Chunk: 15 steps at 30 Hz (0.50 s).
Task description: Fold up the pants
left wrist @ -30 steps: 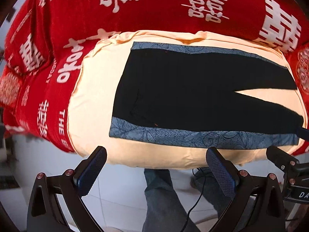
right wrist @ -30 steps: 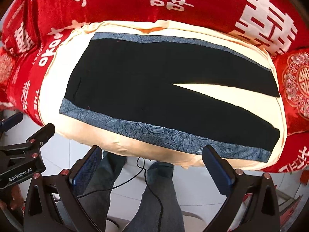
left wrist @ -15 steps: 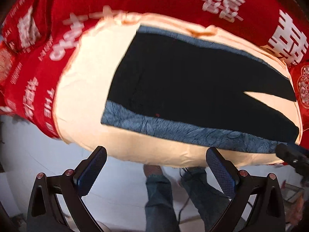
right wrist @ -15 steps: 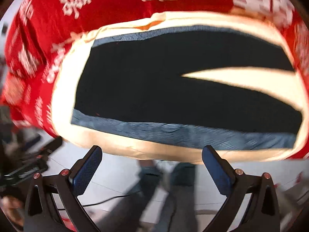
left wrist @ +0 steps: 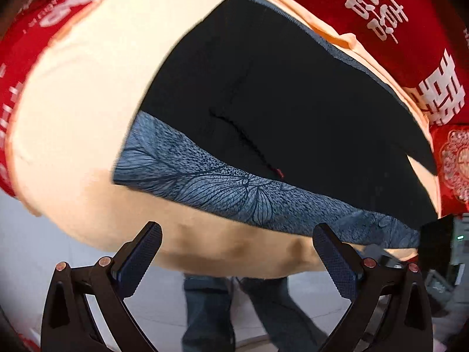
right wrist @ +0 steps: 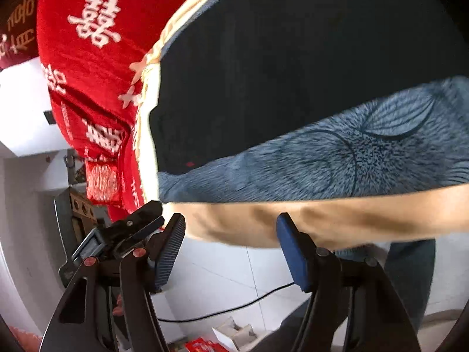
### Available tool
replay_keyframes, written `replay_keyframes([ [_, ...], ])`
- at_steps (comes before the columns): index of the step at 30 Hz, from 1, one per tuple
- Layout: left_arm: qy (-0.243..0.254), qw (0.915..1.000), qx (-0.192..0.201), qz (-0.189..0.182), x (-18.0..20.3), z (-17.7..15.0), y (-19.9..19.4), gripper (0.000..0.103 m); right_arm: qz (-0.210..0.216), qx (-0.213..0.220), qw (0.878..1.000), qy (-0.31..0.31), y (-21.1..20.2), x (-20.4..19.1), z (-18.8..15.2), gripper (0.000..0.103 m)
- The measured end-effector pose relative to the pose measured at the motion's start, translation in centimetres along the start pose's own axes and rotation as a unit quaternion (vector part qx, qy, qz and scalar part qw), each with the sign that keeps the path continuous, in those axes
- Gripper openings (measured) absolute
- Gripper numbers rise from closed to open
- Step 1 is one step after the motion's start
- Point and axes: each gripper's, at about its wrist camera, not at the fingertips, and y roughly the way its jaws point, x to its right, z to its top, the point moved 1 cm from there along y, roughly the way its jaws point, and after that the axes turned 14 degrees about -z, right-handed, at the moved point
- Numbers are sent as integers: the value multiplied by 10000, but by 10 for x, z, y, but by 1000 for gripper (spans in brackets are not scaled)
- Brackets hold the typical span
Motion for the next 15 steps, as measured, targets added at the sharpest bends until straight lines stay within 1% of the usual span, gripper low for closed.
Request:
replay_keyframes([
  [2,-78,9998,-20,-170,-6,0,10,103,85,93,9998,184,9,15,1,69],
  [7,-168,9989,-118,-430,-14,-2,21,103,338,346,9978,459,18,39,-2,69],
  [10,-212,9985,-169,-477,-19,-2,25,103,809,581,9915,842,18,47,4,68],
  [12,-369,9974,-149,-593,-24,0,26,103,1133,751,9847,1092,14,47,12,68],
  [14,-558,9958,-97,-723,-27,2,26,103,1450,896,9785,1162,2,39,19,68],
  [15,-709,9939,-46,-843,-30,2,25,103,1538,937,9773,1120,-4,35,21,68],
])
